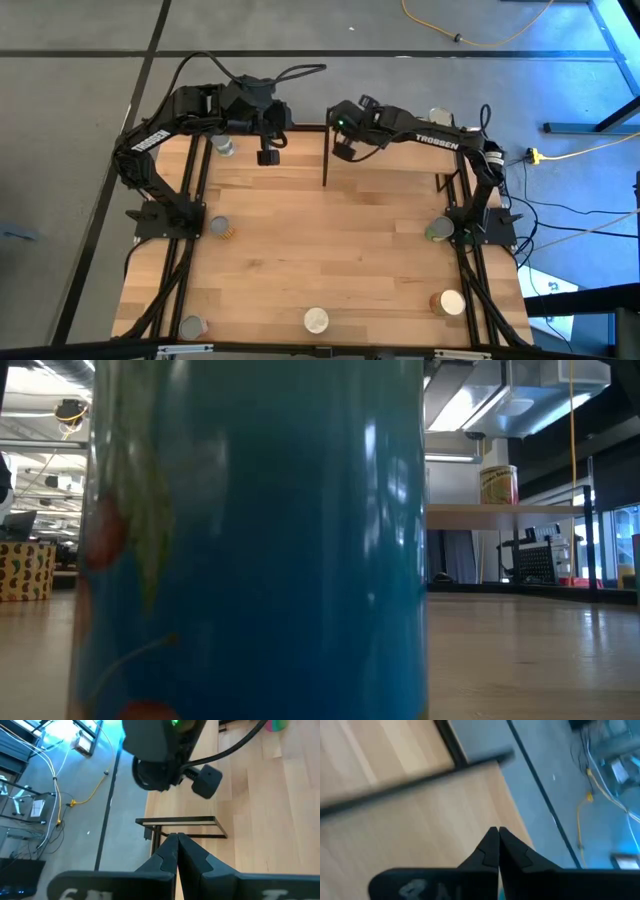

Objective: Pick and place cans onto a shelf
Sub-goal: Put the orange canned good on the shelf

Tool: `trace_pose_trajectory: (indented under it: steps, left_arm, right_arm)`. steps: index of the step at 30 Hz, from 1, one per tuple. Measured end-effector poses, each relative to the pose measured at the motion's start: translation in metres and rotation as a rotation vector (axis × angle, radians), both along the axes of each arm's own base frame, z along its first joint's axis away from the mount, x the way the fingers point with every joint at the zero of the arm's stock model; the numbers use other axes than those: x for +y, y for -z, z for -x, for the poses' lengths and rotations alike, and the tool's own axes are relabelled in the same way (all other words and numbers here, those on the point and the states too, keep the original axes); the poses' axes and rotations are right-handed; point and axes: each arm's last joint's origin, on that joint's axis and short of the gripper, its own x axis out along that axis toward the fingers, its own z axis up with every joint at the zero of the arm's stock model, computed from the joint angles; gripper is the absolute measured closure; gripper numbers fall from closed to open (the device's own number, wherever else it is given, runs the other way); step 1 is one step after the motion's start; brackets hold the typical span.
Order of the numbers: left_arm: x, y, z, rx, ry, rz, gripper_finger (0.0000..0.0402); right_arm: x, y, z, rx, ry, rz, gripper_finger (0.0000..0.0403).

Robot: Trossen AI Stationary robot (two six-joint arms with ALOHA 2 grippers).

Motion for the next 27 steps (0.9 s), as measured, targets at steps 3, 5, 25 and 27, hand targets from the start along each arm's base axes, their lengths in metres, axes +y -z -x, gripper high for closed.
trace_pose_trajectory:
  steps: [3,5,25,27]
  left_arm:
    - [0.0,0.0,0.0,0.0,0.0,0.0,0.0401]
    - [0.0,0.0,0.0,0.0,0.0,0.0,0.0402]
    - [0.004,0.005,0.006,0.038,-0.063,0.057,0.0401]
    - [0.006,0.007,0.008,0.056,-0.09,0.08,0.0401]
  right_arm:
    - [-0.008,-0.003,-0.001,-0.031,0.016,0.037,0.0402]
    - [-0.015,-0.003,0.002,-0.025,0.034,0.045,0.0402]
    - [-0.102,-0.086,0.081,-0.342,0.068,-0.26,0.0402]
    - [-0.115,-0.084,0.091,-0.397,0.09,-0.316,0.0402]
